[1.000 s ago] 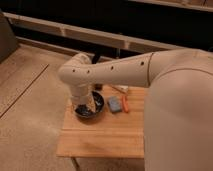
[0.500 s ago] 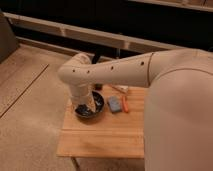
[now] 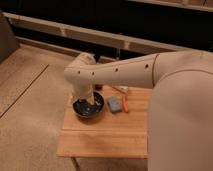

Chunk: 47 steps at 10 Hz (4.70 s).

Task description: Wipe the white sponge on the table

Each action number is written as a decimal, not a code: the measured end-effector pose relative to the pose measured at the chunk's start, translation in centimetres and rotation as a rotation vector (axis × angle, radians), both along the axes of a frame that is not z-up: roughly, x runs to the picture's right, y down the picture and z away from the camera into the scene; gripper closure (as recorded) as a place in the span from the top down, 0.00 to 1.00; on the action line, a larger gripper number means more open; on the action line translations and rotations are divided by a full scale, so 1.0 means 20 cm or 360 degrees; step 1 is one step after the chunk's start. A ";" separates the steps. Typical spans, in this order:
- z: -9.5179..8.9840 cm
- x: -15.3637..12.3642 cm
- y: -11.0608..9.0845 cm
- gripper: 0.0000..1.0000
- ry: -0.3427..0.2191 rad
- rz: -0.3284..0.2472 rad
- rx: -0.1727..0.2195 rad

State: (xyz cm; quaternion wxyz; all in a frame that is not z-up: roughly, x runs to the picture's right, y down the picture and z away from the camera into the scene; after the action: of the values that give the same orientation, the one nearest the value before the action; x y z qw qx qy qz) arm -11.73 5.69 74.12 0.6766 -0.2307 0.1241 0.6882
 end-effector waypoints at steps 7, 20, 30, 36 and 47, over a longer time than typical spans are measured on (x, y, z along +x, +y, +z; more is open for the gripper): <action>0.07 0.08 -0.02 0.65 0.0036 0.0039 0.0008; 0.35 0.73 -0.48 0.65 0.0038 0.0576 0.0398; 0.46 0.86 -0.57 0.65 -0.0366 0.0233 0.0625; 0.19 0.56 -0.42 0.65 -0.0950 -0.0117 0.0636; 0.49 0.70 -0.31 0.65 -0.0677 -0.0308 0.0216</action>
State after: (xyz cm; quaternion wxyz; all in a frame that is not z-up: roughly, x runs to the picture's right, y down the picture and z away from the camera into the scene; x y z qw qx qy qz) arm 2.27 -0.55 83.96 0.7642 -0.3115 -0.0462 0.5628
